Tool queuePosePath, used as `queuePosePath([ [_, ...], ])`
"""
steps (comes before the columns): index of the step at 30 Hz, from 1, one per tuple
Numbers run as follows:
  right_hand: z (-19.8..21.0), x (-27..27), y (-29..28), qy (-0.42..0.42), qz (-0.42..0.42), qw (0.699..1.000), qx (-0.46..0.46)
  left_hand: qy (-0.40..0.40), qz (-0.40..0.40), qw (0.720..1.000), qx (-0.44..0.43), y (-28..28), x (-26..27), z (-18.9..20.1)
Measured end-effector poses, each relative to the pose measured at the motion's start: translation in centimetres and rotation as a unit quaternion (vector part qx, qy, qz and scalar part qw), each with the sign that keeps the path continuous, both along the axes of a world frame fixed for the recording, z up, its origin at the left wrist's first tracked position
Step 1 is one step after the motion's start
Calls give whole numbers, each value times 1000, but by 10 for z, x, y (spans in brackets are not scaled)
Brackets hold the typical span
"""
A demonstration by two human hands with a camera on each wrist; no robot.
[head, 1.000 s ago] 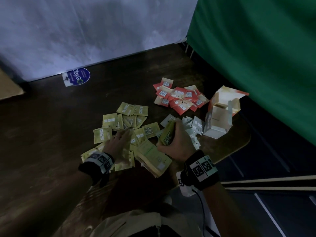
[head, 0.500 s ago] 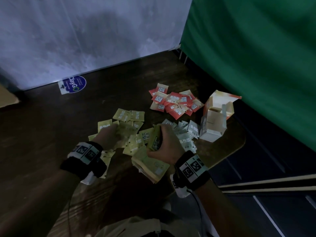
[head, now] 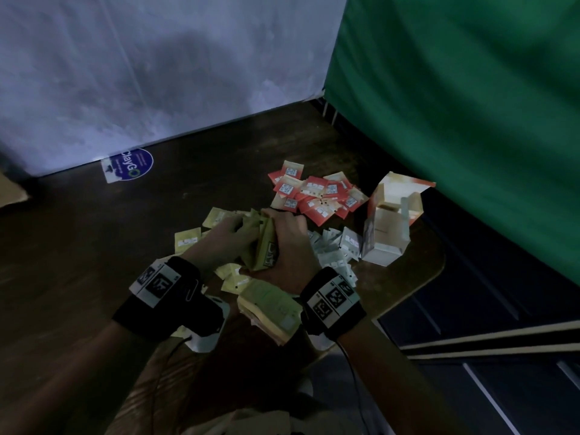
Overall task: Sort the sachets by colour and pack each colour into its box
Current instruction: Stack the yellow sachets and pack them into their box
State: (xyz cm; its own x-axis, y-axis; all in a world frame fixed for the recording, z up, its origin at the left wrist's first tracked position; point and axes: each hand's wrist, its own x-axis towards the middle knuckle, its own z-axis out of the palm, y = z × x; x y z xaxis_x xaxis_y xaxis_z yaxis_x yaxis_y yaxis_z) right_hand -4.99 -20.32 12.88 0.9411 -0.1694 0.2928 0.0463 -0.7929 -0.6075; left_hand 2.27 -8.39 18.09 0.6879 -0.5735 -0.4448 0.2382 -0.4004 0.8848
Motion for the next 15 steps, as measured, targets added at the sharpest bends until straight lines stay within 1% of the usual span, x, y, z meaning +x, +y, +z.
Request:
queuePosePath([
  [2, -4, 0, -3, 8, -18, 1000, -11, 86, 35, 995, -34, -6, -5, 1],
  [4, -7, 0, -5, 20, -28, 999, 7, 135, 55, 988, -57, -10, -7, 1],
  [7, -8, -4, -5, 39, 2, 997, 69, 161, 39, 985, -51, -15, -10, 2],
  [10, -7, -6, -4, 52, 29, 994, 90, 179, 46, 979, -81, -18, -10, 2],
  [13, -7, -5, -8, 26, -9, 990, 140, 197, 74, 969, -127, -17, -6, 3],
  [14, -6, -5, -10, 11, -20, 987, 161, 205, 45, 967, -145, -15, -3, 1],
  [15, -6, -5, -12, -1, -29, 982, 187, 232, 23, 961, -147, -15, -2, -1],
])
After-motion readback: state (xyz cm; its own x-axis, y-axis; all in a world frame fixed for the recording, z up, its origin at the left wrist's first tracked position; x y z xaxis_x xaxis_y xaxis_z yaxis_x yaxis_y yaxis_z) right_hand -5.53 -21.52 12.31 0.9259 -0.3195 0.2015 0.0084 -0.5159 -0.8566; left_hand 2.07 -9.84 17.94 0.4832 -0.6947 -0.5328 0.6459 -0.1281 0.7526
